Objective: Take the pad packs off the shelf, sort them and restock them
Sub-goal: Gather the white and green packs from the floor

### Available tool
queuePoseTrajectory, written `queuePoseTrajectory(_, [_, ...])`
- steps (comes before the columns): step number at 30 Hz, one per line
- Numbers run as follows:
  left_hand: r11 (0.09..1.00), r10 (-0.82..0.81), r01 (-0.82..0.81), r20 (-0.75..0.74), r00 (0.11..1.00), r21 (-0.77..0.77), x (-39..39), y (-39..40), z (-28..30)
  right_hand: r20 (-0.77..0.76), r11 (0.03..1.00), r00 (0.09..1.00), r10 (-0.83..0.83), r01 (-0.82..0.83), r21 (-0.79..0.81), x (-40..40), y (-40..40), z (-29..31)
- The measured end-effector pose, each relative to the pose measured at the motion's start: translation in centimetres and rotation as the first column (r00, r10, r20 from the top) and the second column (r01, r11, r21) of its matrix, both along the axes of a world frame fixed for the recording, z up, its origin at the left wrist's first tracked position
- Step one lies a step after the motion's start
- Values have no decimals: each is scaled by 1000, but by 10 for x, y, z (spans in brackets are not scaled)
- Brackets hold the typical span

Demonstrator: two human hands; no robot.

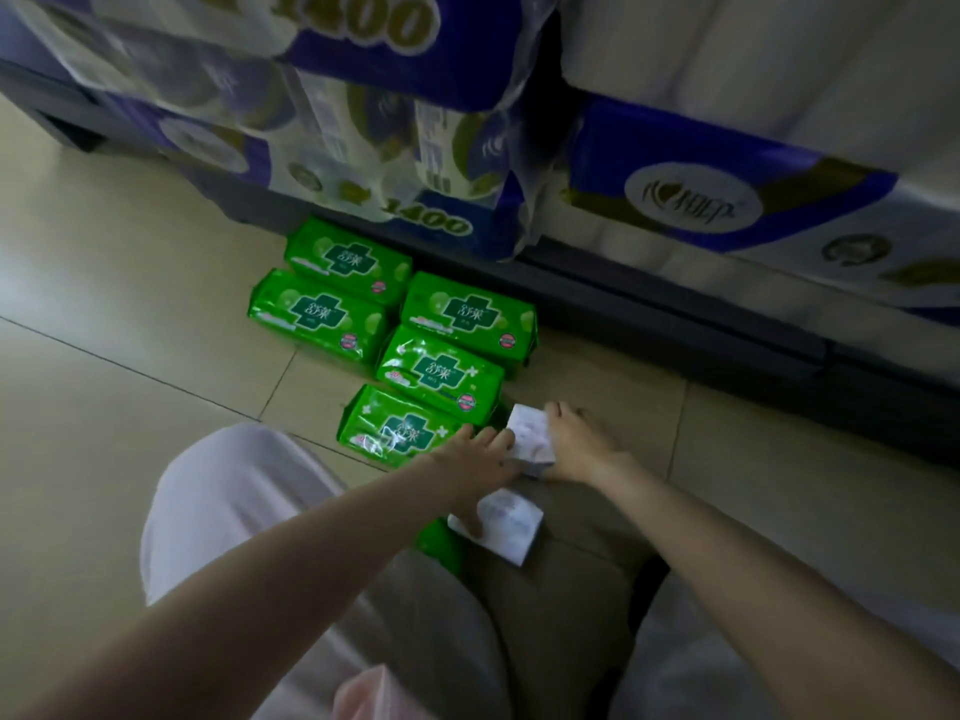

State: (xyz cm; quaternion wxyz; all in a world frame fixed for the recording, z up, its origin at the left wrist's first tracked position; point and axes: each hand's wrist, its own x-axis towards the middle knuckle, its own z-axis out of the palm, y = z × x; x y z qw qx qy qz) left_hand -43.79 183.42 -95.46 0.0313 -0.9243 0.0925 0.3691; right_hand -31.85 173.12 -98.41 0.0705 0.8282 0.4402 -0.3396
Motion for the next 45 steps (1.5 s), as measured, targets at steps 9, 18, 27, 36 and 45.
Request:
queuePoseTrajectory(9, [990, -77, 70, 60, 995, 123, 6, -42, -19, 21, 995, 997, -78, 79, -56, 59, -35, 39])
queuePoseTrajectory(18, [840, 386, -444, -232, 893, -312, 98, 71, 116, -25, 984, 994, -106, 109, 139, 92, -2, 164])
queuePoseTrajectory(27, [608, 539, -499, -140, 830, -617, 46, 199, 391, 13, 783, 997, -81, 55, 619, 68, 66, 423])
queuePoseTrajectory(36, [517, 802, -322, 318, 505, -793, -21, 229, 579, -33, 231, 989, -142, 65, 971, 47, 130, 576])
queuePoseTrajectory(45, [637, 700, -369, 708, -93, -677, -12, 249, 586, 362, 239, 920, -149, -322, 916, 73, 265, 613])
